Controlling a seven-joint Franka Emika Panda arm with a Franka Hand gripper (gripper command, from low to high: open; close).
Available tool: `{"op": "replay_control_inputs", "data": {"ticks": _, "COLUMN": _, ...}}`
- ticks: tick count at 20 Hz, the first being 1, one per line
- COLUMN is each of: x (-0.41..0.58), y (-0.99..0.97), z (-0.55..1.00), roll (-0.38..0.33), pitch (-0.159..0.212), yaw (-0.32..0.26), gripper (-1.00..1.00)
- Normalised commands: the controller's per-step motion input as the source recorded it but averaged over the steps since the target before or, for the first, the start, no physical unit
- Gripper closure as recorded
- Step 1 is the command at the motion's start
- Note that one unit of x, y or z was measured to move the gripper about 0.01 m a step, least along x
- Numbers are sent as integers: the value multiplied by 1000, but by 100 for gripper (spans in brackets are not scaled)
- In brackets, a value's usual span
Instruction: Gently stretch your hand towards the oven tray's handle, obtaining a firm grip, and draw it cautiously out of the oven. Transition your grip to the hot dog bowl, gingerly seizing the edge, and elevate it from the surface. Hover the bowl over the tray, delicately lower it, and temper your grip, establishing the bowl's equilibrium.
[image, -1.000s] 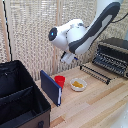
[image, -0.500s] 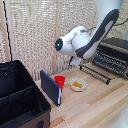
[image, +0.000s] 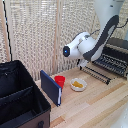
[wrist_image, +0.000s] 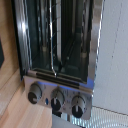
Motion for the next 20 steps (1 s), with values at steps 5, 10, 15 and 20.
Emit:
{"op": "replay_control_inputs", "data": {"ticks": 5, "x": 270, "y": -532, "z": -25, "roll": -75, "pitch": -17, "yaw": -74, "gripper": -100}}
{"op": "replay_control_inputs", "data": {"ticks": 10, "x": 53, "y": -610, "z": -181, "roll": -14, "pitch": -15, "yaw": -109, "gripper": -100}}
{"op": "replay_control_inputs", "data": {"ticks": 15, "x": 10, "y": -676, "z": -111, "roll": 27, "pitch": 0, "yaw": -106, "gripper": -100}}
{"op": "replay_control_inputs", "data": {"ticks": 20, "x": 0, "y": -688, "z": 121, "roll": 87, "pitch": 0, "yaw": -54, "gripper": -100}}
